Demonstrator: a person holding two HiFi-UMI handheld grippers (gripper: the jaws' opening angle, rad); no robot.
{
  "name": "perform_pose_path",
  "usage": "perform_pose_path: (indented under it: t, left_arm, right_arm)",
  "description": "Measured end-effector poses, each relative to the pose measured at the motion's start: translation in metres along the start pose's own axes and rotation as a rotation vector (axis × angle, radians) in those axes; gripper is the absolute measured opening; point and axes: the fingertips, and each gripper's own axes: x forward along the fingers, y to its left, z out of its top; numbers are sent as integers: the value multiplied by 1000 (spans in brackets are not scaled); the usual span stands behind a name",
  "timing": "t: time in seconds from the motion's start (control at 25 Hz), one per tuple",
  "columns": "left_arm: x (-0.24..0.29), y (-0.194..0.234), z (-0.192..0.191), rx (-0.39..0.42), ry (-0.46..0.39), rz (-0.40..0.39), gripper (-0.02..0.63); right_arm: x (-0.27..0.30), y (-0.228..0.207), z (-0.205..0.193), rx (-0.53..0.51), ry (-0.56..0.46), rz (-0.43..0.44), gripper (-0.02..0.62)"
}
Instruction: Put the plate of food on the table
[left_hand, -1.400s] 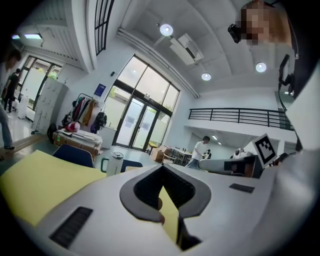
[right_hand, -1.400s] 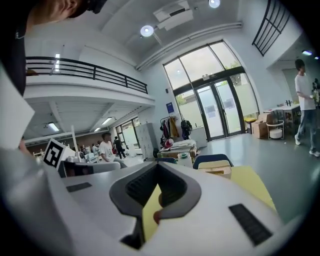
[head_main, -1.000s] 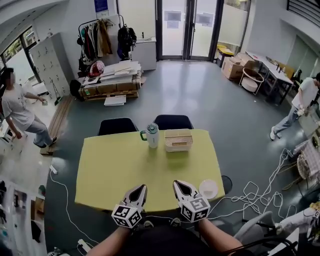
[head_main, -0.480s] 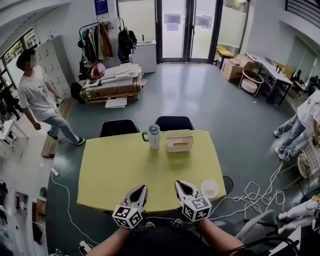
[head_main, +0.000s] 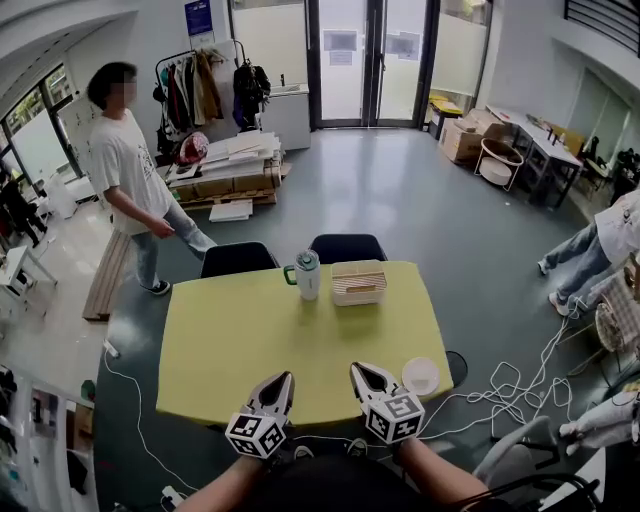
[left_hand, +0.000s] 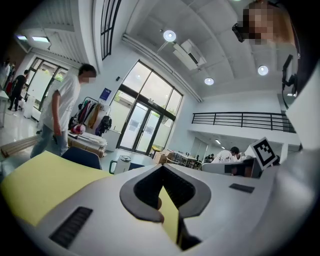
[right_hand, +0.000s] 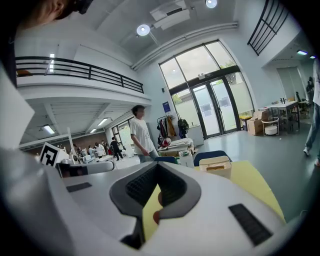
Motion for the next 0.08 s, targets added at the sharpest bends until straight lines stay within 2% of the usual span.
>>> perform_pose_path:
  t: [0.08]
  left_arm:
    - [-3,1,0,0,-7,7,9]
  right_arm:
    - [-1,1,-2,1,0,2,11]
